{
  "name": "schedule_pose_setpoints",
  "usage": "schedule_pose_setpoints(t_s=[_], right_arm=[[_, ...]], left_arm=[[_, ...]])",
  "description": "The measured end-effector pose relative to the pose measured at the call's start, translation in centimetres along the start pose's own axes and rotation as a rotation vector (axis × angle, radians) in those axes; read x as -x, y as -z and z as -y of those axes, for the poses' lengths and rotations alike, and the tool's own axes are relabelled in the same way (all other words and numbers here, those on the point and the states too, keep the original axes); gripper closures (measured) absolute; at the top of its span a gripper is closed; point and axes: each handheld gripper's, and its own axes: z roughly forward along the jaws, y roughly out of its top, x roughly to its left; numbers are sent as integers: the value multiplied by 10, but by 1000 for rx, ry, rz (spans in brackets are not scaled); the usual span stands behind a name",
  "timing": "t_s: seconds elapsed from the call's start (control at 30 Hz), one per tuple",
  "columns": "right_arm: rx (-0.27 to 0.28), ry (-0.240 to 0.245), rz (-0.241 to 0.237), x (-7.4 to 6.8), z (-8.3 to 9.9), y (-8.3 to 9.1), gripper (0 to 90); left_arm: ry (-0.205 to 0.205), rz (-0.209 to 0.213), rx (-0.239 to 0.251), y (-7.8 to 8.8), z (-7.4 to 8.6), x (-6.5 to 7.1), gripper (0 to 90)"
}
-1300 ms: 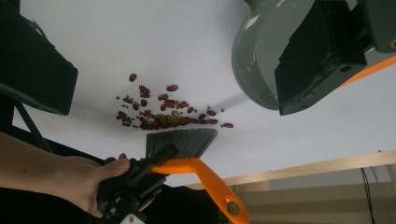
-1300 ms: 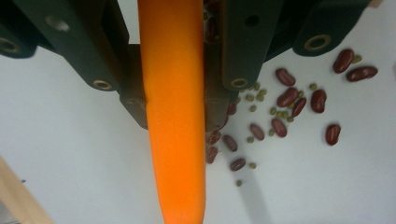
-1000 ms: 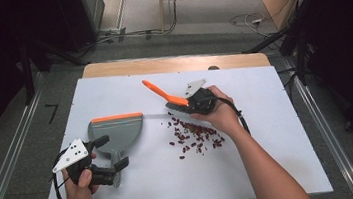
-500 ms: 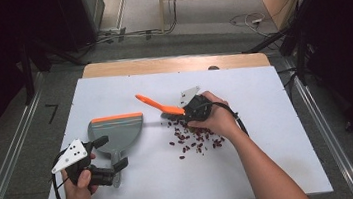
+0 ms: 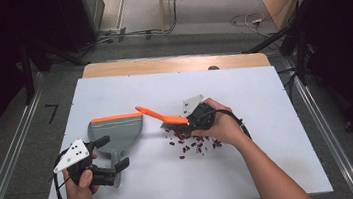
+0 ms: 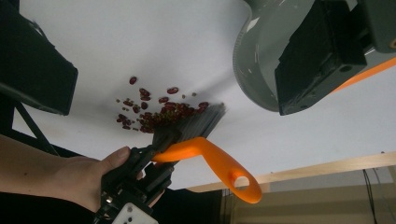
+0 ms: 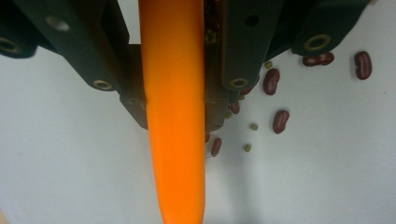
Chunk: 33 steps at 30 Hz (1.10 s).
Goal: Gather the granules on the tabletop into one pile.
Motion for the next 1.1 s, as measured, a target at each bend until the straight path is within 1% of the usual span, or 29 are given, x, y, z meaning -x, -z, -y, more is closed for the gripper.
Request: schedule_pose_setpoints(t_s=[0.13, 0.23, 0.4, 0.5, 0.57, 0.6, 0.67, 0.7, 0.77, 0.87, 0.97, 1.1], right_arm=[[6, 1, -10, 1, -1, 3, 688], [23, -16, -4, 4, -2, 4, 687], [39, -26, 31, 12, -8, 0, 687], [45, -26, 50, 16, -14, -5, 687], [43, -21, 62, 18, -16, -10, 687], [38, -27, 66, 19, -16, -12, 687], [26, -24, 57, 18, -15, -17, 687], [35, -21, 42, 17, -15, -19, 687], [34, -9, 32, 13, -16, -19, 688], [20, 14, 27, 9, -17, -18, 688], [14, 28, 0, 5, -16, -15, 689], [17, 53, -23, -1, -14, -11, 689]], left_arm=[[-3, -1, -1, 0, 0, 0, 0], [-3, -1, 1, 0, -1, 0, 0], [-3, -1, -1, 0, -1, 0, 0], [-2, -2, -1, 0, 0, 0, 0], [0, 0, 3, 0, 0, -1, 0], [-2, -1, 2, 0, 0, -1, 0], [-1, -1, 1, 1, 0, -1, 0], [-1, -1, 1, 1, 0, -1, 0], [1, -2, 2, 1, 0, -2, 0], [0, -2, 1, 1, 0, -2, 0], [-1, -1, 2, 1, 0, 0, 0], [-3, -1, 0, 0, 0, 0, 0]])
